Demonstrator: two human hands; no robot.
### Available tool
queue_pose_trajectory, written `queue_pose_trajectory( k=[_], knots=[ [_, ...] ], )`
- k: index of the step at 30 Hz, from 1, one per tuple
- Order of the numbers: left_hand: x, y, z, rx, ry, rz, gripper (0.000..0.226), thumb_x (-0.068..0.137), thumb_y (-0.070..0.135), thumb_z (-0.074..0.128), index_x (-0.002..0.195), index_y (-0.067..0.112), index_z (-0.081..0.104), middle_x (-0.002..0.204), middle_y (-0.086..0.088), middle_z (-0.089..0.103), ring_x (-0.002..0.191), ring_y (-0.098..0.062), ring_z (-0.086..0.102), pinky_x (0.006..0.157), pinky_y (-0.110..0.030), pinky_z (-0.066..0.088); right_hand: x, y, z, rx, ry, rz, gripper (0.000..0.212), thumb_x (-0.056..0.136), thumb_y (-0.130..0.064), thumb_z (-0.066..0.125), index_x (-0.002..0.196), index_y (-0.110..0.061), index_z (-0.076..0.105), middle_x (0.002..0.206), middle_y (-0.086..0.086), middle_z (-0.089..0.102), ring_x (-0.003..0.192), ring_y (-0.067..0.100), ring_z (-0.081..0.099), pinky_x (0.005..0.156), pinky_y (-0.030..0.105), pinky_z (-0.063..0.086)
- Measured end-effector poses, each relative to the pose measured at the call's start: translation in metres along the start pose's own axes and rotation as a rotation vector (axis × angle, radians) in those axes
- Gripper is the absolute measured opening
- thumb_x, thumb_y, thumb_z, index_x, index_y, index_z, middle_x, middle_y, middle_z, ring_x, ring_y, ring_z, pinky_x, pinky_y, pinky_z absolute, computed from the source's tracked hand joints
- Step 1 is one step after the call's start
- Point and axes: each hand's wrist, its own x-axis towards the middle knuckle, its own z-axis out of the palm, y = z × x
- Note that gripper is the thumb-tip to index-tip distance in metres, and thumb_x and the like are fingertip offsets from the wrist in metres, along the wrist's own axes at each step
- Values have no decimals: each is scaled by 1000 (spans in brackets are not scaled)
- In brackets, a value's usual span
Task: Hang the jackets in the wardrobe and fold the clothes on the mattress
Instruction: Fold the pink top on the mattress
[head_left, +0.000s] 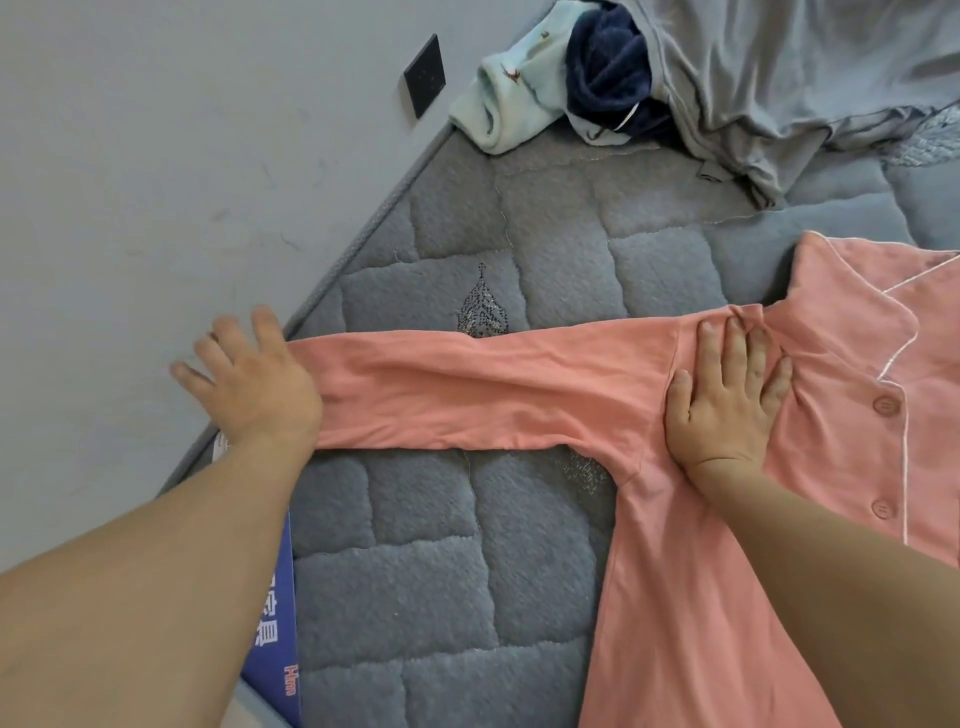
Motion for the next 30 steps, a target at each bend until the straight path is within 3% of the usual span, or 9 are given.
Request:
queue_pose_trajectory(
  k=[2,5,9,13,15,17,23,27,30],
  knots=[
    [-15,20,-7,-28,27,206,57,79,9,39,136,11,44,140,-25,40,121,-44,39,108,-59,27,0,0,-1,9,-8,2,65,93,-40,29,154,-19,22,162,8,18,151,26,4,120,56,-2],
    [-59,83,-7,-68,-274,535,65,85,25,37,149,23,31,160,-12,19,143,-34,20,116,-56,18,-1,-1,-3,8,-8,3,65,93,-40,30,154,-18,23,162,8,19,151,25,4,120,56,-1],
    [-98,159,14,-130,-555,597,61,99,53,21,155,41,0,166,6,-9,151,-27,-14,105,-78,-9,0,-1,-2,5,-3,3,65,93,-40,28,154,-18,23,162,8,19,151,25,4,120,56,-1],
    [-76,172,16,-109,-392,512,62,98,56,24,155,33,19,164,2,10,151,-29,0,105,-77,-8,-1,-2,-1,-4,1,1,65,94,-40,29,154,-18,23,162,9,19,151,26,6,120,55,-2],
    [-62,185,11,-153,-276,613,50,98,50,34,136,20,47,146,-6,40,137,-30,29,112,-68,8,0,-2,-2,-5,2,1,65,94,-41,28,155,-18,22,162,8,18,151,26,6,120,53,-3],
    [-57,201,4,-154,-259,816,33,99,40,39,115,16,54,126,-7,53,118,-30,44,107,-51,28,0,-1,-2,15,-13,7,66,94,-41,27,155,-18,20,163,7,17,151,25,5,121,52,-4],
    [-37,215,3,-54,-205,947,17,94,12,40,109,14,47,111,-8,54,98,-32,54,76,-38,30,-1,0,-3,56,-1,18,68,94,-40,26,156,-14,19,164,7,14,152,24,5,121,50,-4],
    [-36,220,-1,5,-72,753,20,87,8,40,105,13,47,108,-10,57,97,-33,54,80,-41,34,-1,0,-2,55,-23,12,68,94,-39,26,157,-14,19,164,7,13,152,24,5,121,51,-4],
    [-63,232,-1,-173,-24,717,26,80,10,39,102,12,52,105,-12,53,94,-34,50,79,-43,36,0,0,0,50,-45,5,67,95,-39,25,157,-15,17,164,7,11,152,23,3,121,50,-7]
  ],
)
